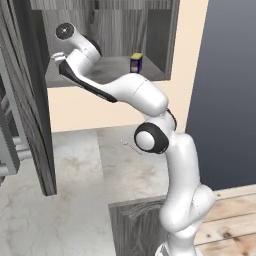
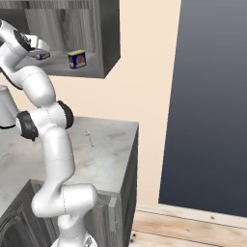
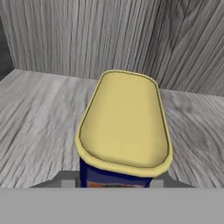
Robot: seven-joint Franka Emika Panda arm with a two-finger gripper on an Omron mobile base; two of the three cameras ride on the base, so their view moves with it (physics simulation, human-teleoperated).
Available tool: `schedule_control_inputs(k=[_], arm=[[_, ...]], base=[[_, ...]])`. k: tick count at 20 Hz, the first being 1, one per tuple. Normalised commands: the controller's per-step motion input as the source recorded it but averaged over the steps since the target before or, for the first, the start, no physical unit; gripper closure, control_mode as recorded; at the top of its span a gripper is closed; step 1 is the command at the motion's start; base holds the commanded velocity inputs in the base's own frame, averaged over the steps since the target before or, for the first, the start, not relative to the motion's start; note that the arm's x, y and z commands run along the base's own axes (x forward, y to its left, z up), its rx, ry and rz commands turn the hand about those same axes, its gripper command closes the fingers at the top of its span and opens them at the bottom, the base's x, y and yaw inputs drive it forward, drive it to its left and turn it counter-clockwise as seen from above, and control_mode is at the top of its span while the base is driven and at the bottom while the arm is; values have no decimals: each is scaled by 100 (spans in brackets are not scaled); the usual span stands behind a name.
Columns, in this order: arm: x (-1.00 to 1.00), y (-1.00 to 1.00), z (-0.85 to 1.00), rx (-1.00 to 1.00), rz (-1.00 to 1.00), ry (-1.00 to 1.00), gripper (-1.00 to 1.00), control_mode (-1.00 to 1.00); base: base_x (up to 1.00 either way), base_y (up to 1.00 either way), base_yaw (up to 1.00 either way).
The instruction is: Restock the canned food cabinet by taking the new fresh canned food from the counter and placing it in the cabinet. Then, take the old canned food from the cabinet and place it on the counter.
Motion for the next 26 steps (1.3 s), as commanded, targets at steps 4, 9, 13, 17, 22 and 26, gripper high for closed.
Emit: schedule_control_inputs(k=[4,9,13,17,22,26], arm=[[-30,-24,0,0,0,-3,100,-100],[-96,-42,0,2,0,-10,100,-100],[-100,-59,0,6,0,-16,100,-100],[-100,-66,0,11,1,-7,100,-100],[-100,-35,-8,5,7,0,100,-100],[-100,-24,-39,0,10,0,100,-100]], base=[[0,0,0],[0,0,0],[0,0,0],[0,0,0],[0,0,0],[0,0,0]])
